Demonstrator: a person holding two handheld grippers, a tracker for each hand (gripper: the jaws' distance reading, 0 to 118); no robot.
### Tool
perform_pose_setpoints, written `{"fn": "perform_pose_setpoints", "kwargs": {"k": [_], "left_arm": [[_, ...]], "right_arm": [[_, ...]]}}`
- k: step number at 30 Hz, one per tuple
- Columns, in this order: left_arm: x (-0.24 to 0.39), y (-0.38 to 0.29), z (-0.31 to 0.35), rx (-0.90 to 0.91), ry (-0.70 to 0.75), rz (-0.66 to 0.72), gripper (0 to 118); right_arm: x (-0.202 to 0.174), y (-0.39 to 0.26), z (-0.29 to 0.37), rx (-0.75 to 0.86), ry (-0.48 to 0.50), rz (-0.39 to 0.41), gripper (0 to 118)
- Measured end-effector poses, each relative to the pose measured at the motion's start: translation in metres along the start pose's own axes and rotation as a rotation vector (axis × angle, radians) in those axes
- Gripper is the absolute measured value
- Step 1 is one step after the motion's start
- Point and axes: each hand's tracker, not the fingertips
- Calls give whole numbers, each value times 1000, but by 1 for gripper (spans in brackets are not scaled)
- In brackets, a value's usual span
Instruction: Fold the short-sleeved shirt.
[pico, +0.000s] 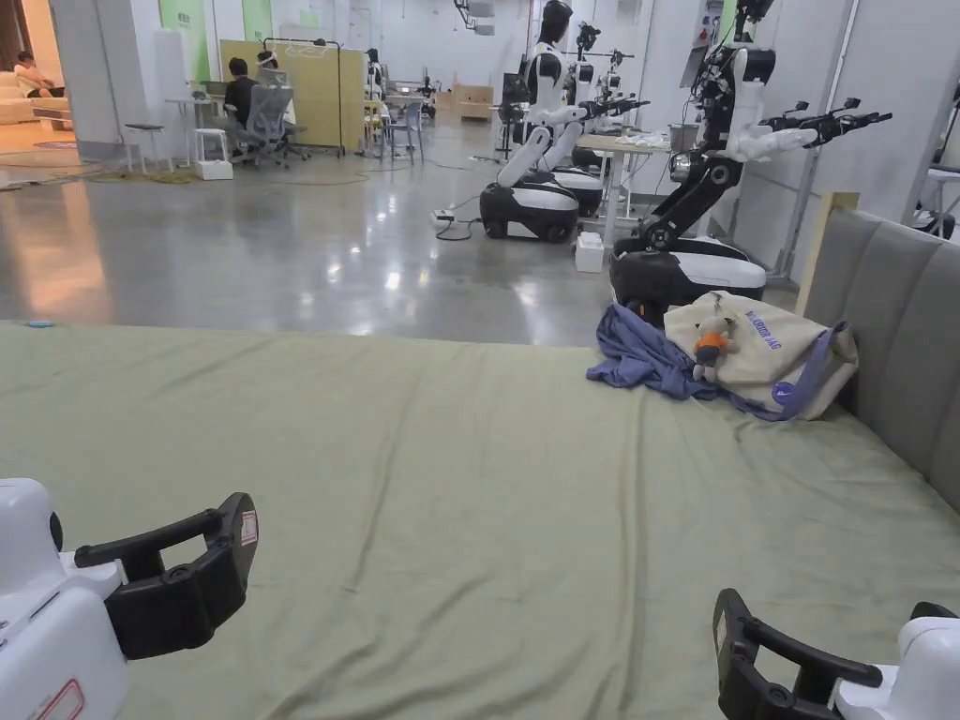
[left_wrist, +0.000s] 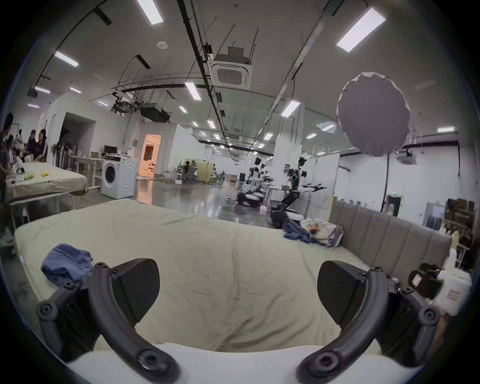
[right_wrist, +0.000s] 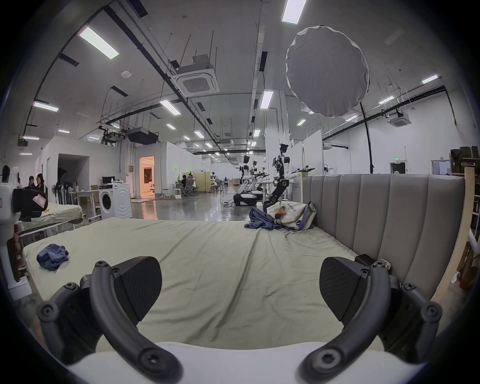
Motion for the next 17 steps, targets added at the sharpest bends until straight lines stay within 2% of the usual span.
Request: {"fn": "perform_pose_setpoints", "kwargs": {"k": [2, 5, 8, 12, 14, 17], "left_arm": [[7, -2, -3, 9, 69, -80, 118], [16, -8, -5, -4, 96, -187, 118], [13, -10, -8, 5, 101, -102, 118], [7, -8, -11, -19, 109, -80, 118], [3, -7, -2, 21, 75, -42, 118], [3, 0, -1, -22, 52, 9, 118]], "right_arm": [[0, 0, 0, 0, 0, 6, 118], [0, 1, 0, -2, 1, 1, 118], [1, 1, 0, -6, -1, -2, 118], [2, 0, 1, -6, 2, -7, 118], [3, 1, 1, -3, -2, 1, 118], [2, 2, 2, 3, 0, -3, 118]]}}
